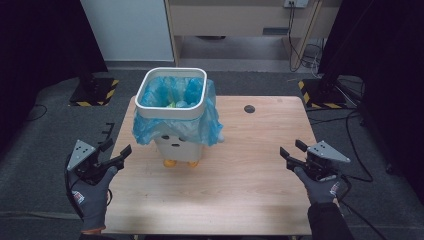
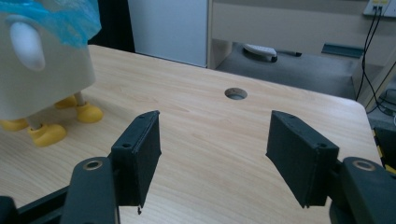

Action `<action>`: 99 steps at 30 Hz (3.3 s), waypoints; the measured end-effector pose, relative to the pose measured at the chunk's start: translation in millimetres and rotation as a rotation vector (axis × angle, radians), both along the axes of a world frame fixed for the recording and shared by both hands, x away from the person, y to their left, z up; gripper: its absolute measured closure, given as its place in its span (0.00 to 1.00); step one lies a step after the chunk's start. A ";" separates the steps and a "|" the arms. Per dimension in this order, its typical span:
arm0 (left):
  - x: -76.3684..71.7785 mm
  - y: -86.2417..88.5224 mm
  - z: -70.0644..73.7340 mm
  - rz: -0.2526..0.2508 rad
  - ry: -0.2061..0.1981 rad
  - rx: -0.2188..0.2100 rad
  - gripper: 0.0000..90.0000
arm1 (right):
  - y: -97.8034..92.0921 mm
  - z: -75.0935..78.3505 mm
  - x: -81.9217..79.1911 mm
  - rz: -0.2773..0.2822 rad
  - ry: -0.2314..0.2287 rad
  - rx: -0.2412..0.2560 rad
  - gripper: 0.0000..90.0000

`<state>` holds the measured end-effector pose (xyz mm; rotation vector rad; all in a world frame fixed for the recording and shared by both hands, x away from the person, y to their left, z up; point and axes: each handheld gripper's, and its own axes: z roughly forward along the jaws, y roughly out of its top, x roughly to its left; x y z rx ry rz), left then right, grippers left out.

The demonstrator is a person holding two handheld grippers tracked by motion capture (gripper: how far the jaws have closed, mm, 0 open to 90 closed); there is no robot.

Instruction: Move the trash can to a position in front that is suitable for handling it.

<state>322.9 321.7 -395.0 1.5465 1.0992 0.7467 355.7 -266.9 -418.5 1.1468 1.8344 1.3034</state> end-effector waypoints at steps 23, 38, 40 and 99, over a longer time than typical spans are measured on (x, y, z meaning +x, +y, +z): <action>23.5 -6.7 1.8 -0.020 -0.025 -0.007 0.30 | 42.6 38.2 10.1 0.074 -0.082 -0.029 0.37; 36.2 -12.7 -0.6 -0.037 -0.016 0.006 0.31 | 86.2 42.9 18.3 0.166 -0.088 -0.029 0.38; 38.9 -14.7 -2.5 -0.042 -0.008 0.012 0.31 | 91.9 41.0 19.6 0.183 -0.079 -0.001 0.39; 67.5 -23.9 -26.7 -0.034 0.031 -0.020 0.63 | 175.2 -7.5 55.9 0.333 0.026 0.078 0.73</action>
